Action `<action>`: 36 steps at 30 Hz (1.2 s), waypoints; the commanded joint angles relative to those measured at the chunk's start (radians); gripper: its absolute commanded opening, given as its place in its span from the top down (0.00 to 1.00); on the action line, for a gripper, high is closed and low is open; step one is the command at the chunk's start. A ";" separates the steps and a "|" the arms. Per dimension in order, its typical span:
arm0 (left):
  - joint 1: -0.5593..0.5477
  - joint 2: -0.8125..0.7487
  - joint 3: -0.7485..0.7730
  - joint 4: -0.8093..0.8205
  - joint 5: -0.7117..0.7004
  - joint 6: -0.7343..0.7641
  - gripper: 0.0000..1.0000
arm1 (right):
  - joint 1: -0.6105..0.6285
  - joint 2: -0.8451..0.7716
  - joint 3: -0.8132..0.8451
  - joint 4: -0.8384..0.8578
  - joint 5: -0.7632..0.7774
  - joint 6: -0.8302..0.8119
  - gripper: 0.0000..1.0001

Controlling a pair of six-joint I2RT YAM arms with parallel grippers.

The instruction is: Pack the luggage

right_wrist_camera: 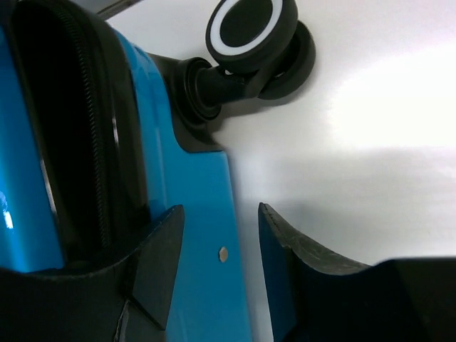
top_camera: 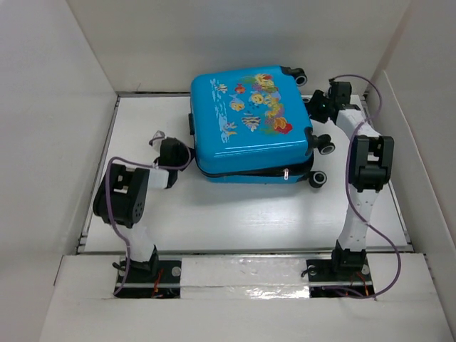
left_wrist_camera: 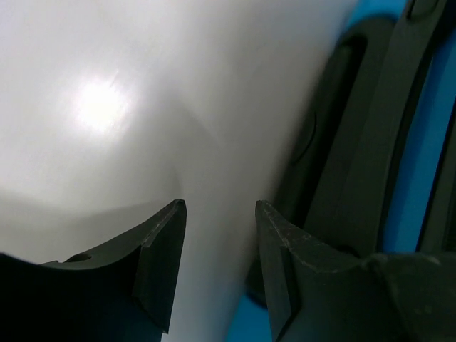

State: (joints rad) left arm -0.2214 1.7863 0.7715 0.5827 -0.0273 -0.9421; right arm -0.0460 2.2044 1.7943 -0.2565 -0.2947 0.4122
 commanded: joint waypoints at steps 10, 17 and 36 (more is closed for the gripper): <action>-0.468 -0.500 -0.380 0.033 -0.218 -0.010 0.59 | 0.279 0.162 0.384 -0.253 -0.290 -0.101 0.34; -0.645 -0.660 -0.376 -0.064 -0.390 -0.017 0.58 | 0.209 0.068 0.367 -0.106 -0.372 0.017 0.09; -0.115 -1.047 -0.221 -0.155 -0.424 0.075 0.39 | -0.103 -0.891 -0.701 0.585 -0.095 0.267 1.00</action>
State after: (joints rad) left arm -0.3683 0.7490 0.4538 0.2741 -0.4572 -0.8570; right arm -0.1627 1.4525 1.2404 0.1741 -0.5018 0.6678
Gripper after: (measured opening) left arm 0.620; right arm 0.021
